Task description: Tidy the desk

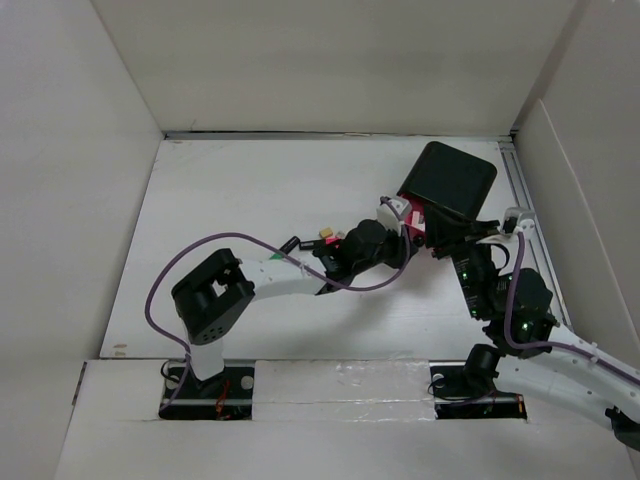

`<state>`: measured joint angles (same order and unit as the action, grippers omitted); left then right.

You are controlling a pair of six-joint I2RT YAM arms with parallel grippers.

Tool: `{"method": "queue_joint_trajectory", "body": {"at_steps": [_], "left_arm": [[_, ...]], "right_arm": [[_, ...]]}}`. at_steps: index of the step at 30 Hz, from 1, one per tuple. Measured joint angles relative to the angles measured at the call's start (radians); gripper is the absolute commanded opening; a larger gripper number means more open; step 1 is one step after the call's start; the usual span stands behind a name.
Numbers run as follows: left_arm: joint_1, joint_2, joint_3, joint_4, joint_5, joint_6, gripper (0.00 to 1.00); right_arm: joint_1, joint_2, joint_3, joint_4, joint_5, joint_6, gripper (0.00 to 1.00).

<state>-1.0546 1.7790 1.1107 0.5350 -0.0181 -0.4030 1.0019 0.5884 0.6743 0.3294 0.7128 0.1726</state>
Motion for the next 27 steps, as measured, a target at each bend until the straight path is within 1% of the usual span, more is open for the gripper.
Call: {"method": "queue_joint_trajectory", "body": {"at_steps": [3,4,10,15,27], "left_arm": [[0.0,0.034,0.054,-0.004,-0.018,0.006,0.14],[0.0,0.068,0.097,-0.004,-0.033,0.014,0.14],[0.0,0.151,0.19,-0.013,-0.06,0.035,0.15],[0.003,0.201,0.242,-0.017,-0.077,0.041,0.15],[0.029,0.309,0.374,-0.033,-0.109,0.04,0.16]], "right_arm": [[0.0,0.0,0.0,-0.003,0.0,0.0,0.34],[0.0,0.0,0.0,-0.003,0.0,0.0,0.33],[0.0,-0.032,0.0,-0.017,-0.006,0.0,0.34],[0.0,-0.069,0.0,-0.01,-0.007,0.001,0.33],[0.0,-0.04,0.0,-0.011,-0.007,0.001,0.33]]}}
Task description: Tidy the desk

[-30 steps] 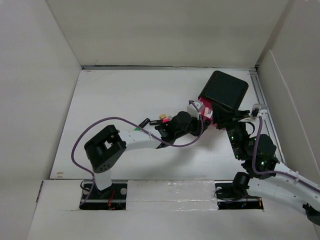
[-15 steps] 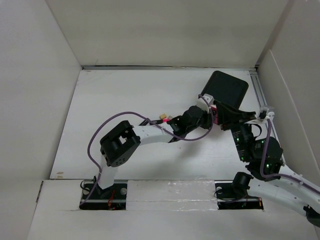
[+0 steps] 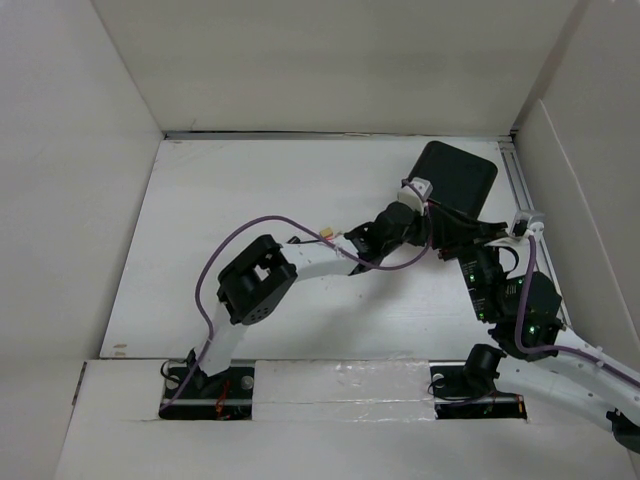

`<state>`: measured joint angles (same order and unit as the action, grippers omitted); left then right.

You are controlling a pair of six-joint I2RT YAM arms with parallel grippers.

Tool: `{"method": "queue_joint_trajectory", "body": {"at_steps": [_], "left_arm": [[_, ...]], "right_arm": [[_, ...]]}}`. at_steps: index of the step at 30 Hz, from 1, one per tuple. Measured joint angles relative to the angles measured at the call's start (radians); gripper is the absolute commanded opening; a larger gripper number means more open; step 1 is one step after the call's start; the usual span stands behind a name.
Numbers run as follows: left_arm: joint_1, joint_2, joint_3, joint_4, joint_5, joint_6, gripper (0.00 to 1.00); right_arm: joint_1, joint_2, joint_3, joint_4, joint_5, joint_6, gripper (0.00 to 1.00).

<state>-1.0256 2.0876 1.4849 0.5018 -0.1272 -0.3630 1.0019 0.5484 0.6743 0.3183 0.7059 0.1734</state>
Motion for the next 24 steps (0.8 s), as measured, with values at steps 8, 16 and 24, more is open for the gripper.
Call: {"method": "queue_joint_trajectory", "body": {"at_steps": [8,16,24], "left_arm": [[0.002,0.024,0.034,-0.005,-0.018,-0.005,0.63],[-0.017,-0.122,-0.171,0.054,-0.094,0.004,0.57],[-0.042,-0.16,-0.191,0.089,-0.113,0.006,0.53]], "right_arm": [[0.0,0.002,0.0,0.0,0.0,0.0,0.33],[0.0,0.009,0.0,0.0,0.0,0.0,0.33],[0.0,0.015,0.0,0.0,0.0,0.0,0.33]]}}
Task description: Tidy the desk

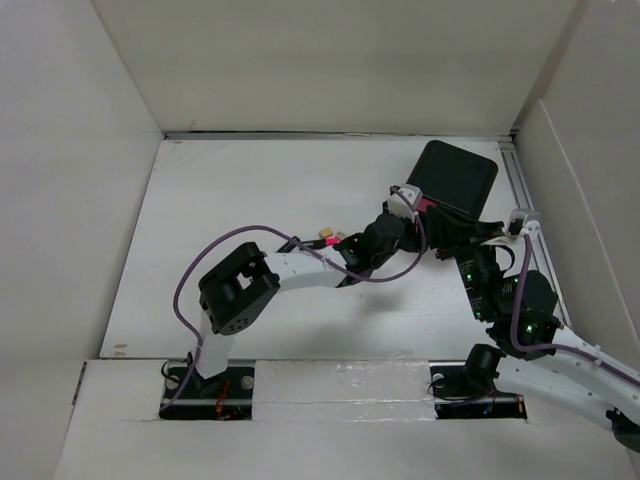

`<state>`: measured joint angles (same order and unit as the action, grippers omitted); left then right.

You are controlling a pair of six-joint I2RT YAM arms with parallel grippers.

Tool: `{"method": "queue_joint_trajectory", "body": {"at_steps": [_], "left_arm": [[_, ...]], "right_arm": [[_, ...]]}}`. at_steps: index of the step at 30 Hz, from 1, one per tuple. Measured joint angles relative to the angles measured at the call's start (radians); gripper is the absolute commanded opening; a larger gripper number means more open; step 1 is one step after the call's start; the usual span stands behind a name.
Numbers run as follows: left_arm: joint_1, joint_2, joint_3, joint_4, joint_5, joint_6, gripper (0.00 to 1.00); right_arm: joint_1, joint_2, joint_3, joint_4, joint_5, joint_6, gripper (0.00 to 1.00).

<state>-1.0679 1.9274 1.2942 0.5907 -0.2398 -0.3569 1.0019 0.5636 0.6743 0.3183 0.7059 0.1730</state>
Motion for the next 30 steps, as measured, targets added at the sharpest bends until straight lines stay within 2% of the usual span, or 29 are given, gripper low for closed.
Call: {"method": "queue_joint_trajectory", "body": {"at_steps": [12,22,27,30], "left_arm": [[0.003,0.2,0.188,-0.105,-0.008,0.012,0.56],[0.006,0.259,0.267,-0.125,0.003,0.025,0.53],[0.009,0.275,0.287,-0.124,0.003,0.03,0.46],[0.012,0.283,0.298,-0.125,-0.002,0.036,0.32]], "right_arm": [[0.0,0.013,0.0,0.0,0.0,0.0,0.34],[0.0,0.019,0.0,0.0,-0.001,0.0,0.34],[0.0,0.021,0.0,0.0,-0.001,0.0,0.34],[0.0,0.023,0.0,0.0,-0.001,0.0,0.34]]}}
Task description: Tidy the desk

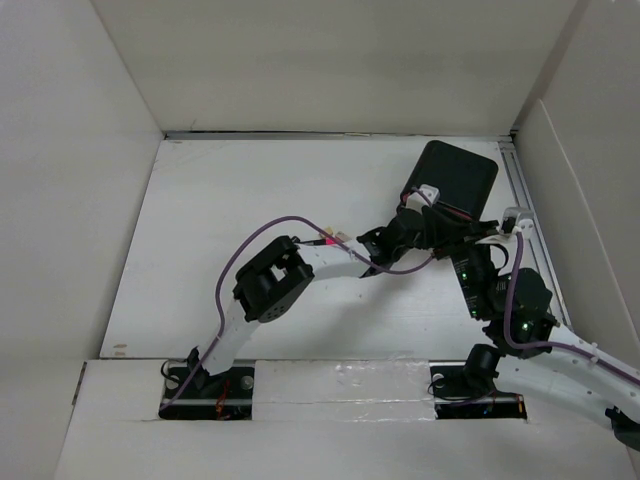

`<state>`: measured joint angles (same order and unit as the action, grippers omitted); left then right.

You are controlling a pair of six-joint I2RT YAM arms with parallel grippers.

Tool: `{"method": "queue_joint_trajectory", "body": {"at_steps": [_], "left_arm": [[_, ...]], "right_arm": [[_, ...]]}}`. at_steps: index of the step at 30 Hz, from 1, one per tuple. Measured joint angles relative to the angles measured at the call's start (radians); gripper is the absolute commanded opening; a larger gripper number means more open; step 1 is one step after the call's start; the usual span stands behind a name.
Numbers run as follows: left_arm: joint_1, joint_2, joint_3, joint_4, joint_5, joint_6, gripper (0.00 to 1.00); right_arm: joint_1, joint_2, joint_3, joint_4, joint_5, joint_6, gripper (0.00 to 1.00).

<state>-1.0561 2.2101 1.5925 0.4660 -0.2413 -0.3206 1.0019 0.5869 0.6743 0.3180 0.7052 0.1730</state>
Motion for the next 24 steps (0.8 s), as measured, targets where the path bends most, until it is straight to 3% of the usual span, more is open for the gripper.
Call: {"method": "queue_joint_trajectory", "body": {"at_steps": [11,24], "left_arm": [[0.005,0.002,-0.005,0.008,0.009,0.005,0.1],[-0.009,-0.115,-0.181,0.054,0.032,0.005,0.06]], "right_arm": [[0.0,0.006,0.0,0.001,0.0,0.0,0.34],[0.0,0.017,0.0,0.001,0.0,0.0,0.34]]}}
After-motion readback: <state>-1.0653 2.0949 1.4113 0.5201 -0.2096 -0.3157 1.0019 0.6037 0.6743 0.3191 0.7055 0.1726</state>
